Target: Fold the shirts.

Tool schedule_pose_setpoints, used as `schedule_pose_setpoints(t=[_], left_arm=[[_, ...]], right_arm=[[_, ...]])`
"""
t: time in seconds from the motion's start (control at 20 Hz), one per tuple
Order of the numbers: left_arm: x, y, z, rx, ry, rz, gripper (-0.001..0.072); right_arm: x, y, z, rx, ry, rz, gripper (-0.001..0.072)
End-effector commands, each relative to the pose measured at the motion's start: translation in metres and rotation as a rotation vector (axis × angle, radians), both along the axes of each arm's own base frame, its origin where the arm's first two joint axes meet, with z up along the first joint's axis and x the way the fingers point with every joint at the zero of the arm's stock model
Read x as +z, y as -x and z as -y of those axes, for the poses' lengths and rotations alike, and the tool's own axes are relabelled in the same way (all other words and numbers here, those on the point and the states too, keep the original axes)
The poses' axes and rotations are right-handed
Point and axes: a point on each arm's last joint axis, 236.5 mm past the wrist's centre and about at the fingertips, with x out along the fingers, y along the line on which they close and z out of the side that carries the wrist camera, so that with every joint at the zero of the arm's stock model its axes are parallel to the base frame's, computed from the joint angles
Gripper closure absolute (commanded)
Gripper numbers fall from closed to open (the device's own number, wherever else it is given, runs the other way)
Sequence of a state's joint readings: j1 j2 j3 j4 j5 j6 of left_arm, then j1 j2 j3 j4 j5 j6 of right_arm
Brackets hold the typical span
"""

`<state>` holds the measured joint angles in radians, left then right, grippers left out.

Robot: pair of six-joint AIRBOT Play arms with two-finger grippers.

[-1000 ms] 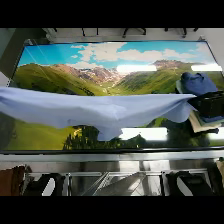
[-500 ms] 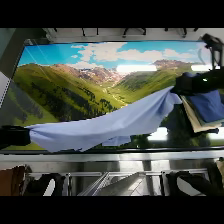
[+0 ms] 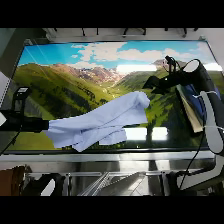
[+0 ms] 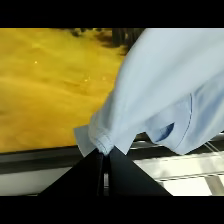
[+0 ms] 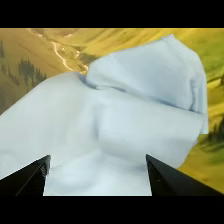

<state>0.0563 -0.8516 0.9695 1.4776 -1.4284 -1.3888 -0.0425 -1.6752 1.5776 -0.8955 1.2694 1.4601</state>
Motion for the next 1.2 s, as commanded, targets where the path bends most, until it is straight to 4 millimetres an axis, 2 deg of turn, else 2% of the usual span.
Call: schedule_pose_setpoints(t=[0.0,0.05,0.15,0.3,0.4,0.5,0.7,0.75,0.8,0.85,0.9,1.0,1.15], left_arm=[[-0.015,-0.017,0.0,-0.011,0.003,-0.047,0.0697],[-0.013,-0.025,-0.001,-0.01,0.002,-0.036,0.0697],[-0.008,-0.037,-0.001,-0.009,0.002,-0.015,0.0697],[-0.006,-0.045,-0.001,-0.008,0.003,-0.014,0.0697],[-0.009,-0.045,-0.001,-0.009,0.004,-0.025,0.0696],[-0.011,-0.041,-0.002,-0.01,0.003,-0.041,0.0696],[-0.012,-0.037,-0.001,-0.011,0.004,-0.058,0.0696],[-0.012,-0.037,-0.001,-0.011,0.004,-0.056,0.0696],[-0.011,-0.038,-0.001,-0.011,0.004,-0.055,0.0696],[-0.011,-0.038,-0.001,-0.011,0.003,-0.055,0.0696],[-0.011,-0.038,-0.001,-0.011,0.004,-0.054,0.0696],[-0.007,-0.037,-0.003,-0.007,0.001,-0.042,0.0696],[0.02,-0.029,-0.022,0.061,-0.006,0.047,0.0696]], right_arm=[[-0.003,0.025,0.022,0.113,-0.018,-0.038,0.0045],[-0.008,0.04,0.044,0.111,0.026,-0.083,0.0045],[-0.024,0.059,0.065,0.066,0.003,-0.135,0.0045],[-0.073,0.077,0.064,-0.028,-0.089,-0.211,0.0045],[-0.102,0.085,0.047,-0.058,-0.143,-0.247,0.0046],[-0.121,0.084,0.025,-0.076,-0.197,-0.259,0.0047],[-0.138,0.088,-0.016,-0.032,-0.225,-0.295,0.0047],[-0.138,0.091,-0.023,-0.011,-0.221,-0.3,0.0084],[-0.136,0.095,-0.029,0.008,-0.225,-0.305,0.0288],[-0.131,0.099,-0.03,0.03,-0.23,-0.307,0.0653],[-0.124,0.102,-0.028,0.044,-0.234,-0.305,0.0694],[-0.102,0.112,-0.013,0.091,-0.199,-0.283,0.0695],[-0.06,0.142,0.031,0.15,0.043,-0.238,0.0695]])
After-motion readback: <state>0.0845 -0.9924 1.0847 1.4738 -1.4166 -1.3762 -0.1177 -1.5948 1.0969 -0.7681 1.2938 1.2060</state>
